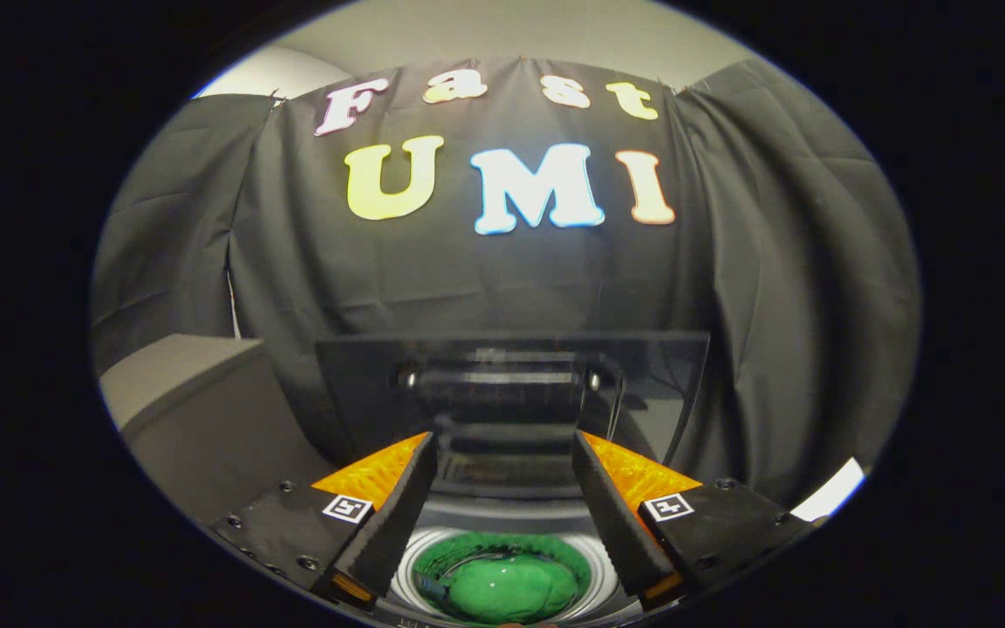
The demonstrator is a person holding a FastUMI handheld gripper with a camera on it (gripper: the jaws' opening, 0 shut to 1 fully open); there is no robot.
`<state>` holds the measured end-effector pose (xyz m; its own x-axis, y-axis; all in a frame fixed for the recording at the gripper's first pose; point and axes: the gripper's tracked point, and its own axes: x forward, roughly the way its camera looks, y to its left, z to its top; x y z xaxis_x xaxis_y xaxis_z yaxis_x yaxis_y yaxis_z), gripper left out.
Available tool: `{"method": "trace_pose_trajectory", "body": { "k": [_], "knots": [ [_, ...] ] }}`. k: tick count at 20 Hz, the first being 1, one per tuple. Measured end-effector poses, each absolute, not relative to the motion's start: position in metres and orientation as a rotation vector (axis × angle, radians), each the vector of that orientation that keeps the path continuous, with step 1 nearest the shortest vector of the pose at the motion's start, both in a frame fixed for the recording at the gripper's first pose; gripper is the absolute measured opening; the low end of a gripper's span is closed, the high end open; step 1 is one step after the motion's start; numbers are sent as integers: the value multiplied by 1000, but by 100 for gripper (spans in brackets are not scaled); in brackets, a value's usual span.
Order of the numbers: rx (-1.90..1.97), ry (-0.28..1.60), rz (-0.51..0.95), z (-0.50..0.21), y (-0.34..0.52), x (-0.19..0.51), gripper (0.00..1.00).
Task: Put the clothes into the washing machine and then close the washing machine lid.
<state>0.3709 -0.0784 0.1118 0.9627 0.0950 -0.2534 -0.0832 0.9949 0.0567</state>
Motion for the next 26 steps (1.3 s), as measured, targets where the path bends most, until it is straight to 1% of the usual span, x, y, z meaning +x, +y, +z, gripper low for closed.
{"method": "trace_pose_trajectory", "body": {
  "k": [4,7,11,16,20,26],
  "knots": [
    [81,223,85,159,-83,407,97],
    [151,223,103,172,-74,434,97],
    [132,262,91,165,-66,470,97],
    [114,332,100,144,-53,494,97],
    [57,400,71,122,-58,498,97],
    [62,379,52,125,-59,486,99]
  ]
}}
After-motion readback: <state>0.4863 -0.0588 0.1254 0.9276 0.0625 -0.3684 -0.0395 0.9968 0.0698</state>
